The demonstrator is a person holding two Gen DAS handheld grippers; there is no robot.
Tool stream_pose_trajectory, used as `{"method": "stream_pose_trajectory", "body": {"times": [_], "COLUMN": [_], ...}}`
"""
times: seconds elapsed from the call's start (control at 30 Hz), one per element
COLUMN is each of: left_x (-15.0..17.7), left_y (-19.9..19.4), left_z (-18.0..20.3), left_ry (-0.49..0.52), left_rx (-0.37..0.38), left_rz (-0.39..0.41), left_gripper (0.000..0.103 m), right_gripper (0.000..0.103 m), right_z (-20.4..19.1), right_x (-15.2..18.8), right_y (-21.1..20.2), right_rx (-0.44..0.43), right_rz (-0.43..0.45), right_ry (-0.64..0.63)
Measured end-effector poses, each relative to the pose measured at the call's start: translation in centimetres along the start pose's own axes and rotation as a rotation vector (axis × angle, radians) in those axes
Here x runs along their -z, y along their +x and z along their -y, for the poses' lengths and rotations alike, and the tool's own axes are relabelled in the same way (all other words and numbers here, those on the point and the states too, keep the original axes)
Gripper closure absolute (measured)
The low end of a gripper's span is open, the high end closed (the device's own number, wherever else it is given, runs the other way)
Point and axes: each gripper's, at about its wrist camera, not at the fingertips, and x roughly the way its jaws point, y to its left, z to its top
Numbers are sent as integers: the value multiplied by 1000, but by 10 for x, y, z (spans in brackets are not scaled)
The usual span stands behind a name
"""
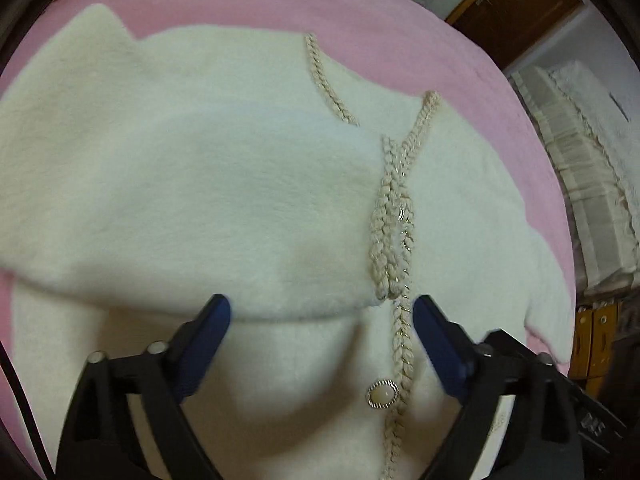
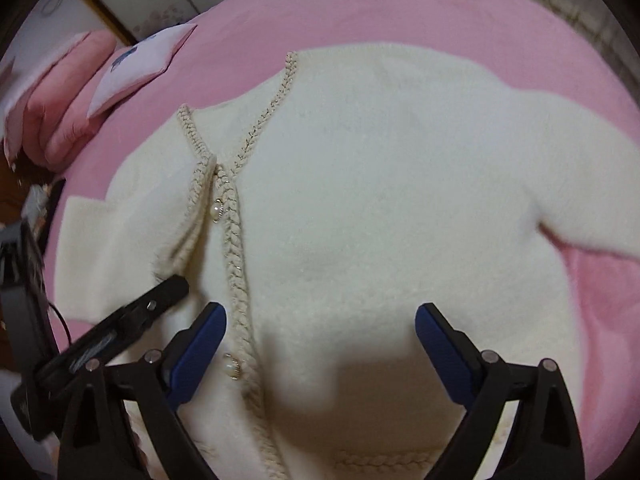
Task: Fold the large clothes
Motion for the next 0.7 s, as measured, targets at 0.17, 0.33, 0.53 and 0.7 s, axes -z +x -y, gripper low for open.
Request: {"method": "stream_pose_trajectory", "body": {"times": [0.17,0.33,0.53,0.7], "left_x": [26,41,21,0], "left_y": [-33,-51,-59,-46], "left_z": [-25,-87,-154,-176], "left_ry": [25,11,-99,-149], "left_rx": [-192,-412,-492,-453], "left_rz": [-30,-82,-48,-60], "left_gripper": [10,10,10,11], "right_gripper": [15,36,81,96], "right_z": [-27,-64,-114,-127], "right_x": [4,9,0,-8], "right_y": [15,45,73,55], "right_rx": [-169,-247,-190,-167], "right_rz": [-46,-90,-47,34], "right_ry": [36,37,-35,-80]}}
